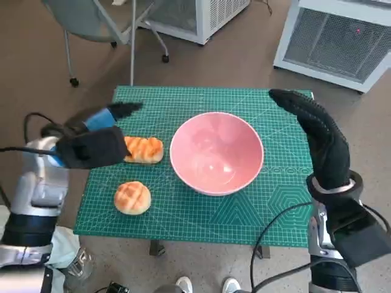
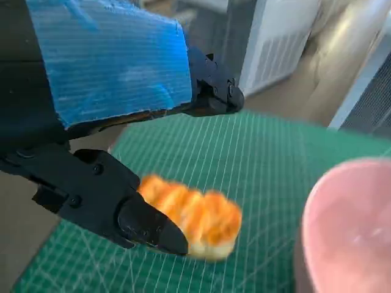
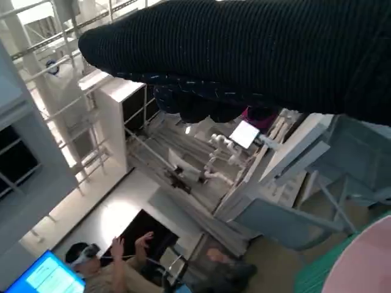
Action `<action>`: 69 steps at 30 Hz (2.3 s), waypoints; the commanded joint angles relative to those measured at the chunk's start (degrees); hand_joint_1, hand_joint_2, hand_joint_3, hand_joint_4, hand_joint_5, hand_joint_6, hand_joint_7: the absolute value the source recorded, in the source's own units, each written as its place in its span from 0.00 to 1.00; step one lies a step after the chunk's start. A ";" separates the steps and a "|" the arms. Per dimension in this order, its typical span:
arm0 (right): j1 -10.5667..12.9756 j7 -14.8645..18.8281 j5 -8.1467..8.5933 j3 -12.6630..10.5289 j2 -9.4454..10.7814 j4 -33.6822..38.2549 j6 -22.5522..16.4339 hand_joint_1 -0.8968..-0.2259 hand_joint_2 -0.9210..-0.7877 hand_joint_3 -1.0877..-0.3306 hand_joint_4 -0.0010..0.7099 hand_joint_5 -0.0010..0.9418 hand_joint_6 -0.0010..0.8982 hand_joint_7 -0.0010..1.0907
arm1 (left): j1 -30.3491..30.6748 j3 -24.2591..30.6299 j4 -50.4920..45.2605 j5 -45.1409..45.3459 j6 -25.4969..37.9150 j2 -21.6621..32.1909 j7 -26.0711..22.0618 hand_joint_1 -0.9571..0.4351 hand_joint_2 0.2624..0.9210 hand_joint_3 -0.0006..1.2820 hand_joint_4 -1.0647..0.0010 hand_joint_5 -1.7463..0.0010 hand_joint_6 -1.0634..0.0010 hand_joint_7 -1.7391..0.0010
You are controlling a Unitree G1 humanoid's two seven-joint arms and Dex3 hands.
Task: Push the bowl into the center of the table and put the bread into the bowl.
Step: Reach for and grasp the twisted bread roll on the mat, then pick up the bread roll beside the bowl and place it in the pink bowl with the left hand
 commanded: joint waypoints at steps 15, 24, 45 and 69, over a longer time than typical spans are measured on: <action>0.62 -0.31 -0.14 0.95 -0.73 1.28 0.19 0.34 0.00 0.41 0.10 0.00 0.00 0.38 | -5.74 -7.67 12.26 3.84 -2.86 -2.71 3.79 0.71 0.69 0.00 0.87 1.00 0.71 1.00; 0.56 -0.22 0.16 1.00 -0.79 1.59 0.24 0.35 0.00 0.40 0.10 0.00 0.00 0.37 | -11.09 -11.58 25.03 6.42 -4.51 -6.35 7.49 0.69 0.68 0.00 0.87 1.00 0.71 1.00; 1.13 -0.20 0.67 1.37 -0.61 0.71 0.58 0.35 0.00 0.40 0.10 0.00 0.00 0.37 | -19.68 -18.32 50.41 9.72 -5.94 -14.65 16.26 0.73 0.80 0.02 0.53 0.88 0.52 0.99; 1.17 0.30 2.10 1.63 -0.40 1.05 0.90 0.33 0.00 0.40 0.09 0.00 0.00 0.37 | -17.52 -14.18 35.35 6.93 -12.45 -7.72 22.91 0.69 0.98 0.01 0.25 0.38 0.36 0.38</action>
